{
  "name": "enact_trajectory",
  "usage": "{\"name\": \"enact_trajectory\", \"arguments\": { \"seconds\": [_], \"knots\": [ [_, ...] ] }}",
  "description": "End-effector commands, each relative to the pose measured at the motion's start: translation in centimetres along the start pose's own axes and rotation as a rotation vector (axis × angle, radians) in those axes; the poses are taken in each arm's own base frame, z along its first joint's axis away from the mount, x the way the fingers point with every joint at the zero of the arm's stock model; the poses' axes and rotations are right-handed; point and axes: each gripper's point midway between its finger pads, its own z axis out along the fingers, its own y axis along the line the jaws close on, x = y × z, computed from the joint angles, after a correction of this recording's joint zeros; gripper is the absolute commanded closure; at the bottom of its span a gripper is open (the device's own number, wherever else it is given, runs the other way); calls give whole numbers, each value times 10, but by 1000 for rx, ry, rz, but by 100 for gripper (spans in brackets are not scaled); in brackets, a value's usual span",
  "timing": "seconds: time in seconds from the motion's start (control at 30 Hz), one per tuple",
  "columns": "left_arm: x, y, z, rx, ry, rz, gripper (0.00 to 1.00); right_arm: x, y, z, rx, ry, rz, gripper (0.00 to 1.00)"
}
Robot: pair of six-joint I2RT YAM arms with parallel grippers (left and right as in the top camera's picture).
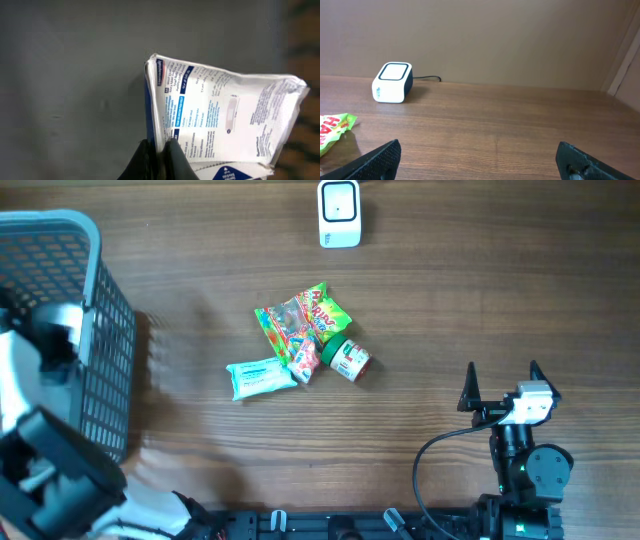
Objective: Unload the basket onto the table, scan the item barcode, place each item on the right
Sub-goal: 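Grasp the white tissue pack in the basket with the left gripper, then carry the tissue pack and set it right of the jar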
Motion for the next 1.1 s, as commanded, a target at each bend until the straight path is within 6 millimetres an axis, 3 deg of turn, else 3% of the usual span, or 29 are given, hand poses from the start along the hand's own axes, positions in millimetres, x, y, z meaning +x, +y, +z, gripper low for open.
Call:
{"name": "enact_trajectory", "arguments": {
  "seconds": [0.0,0.07,0.17,0.3,0.4,0.63,0.73,0.8,0.9,1.07],
  "knots": [
    [-45,-16,-89,165,-193,-18,96,-2,4,0,-19,-9,-6,0],
    [-49,-13,-111,215,-210,-39,96,-2,4,0,-19,-9,-6,0],
    [-44,-17,-120,281,-170,-45,96,-2,4,0,-19,-9,-6,0],
    [-25,-36,-128,438,-34,-34,96,-2,4,0,-19,-9,-6,0],
    [-4,-59,-147,599,88,-1,96,-2,4,0,-19,-9,-6,0],
    [29,-77,-223,833,115,104,96,-2,4,0,-19,-9,-7,0],
    [65,-90,-260,948,175,205,96,-2,4,0,-19,-9,-6,0],
    [91,-99,-270,973,217,271,96,-2,4,0,-19,-9,-6,0],
    [141,-116,-275,990,320,389,96,-2,4,0,-19,-9,-7,0],
    [223,-139,-259,885,389,550,96,-2,4,0,-19,-9,-6,0]
  ]
}}
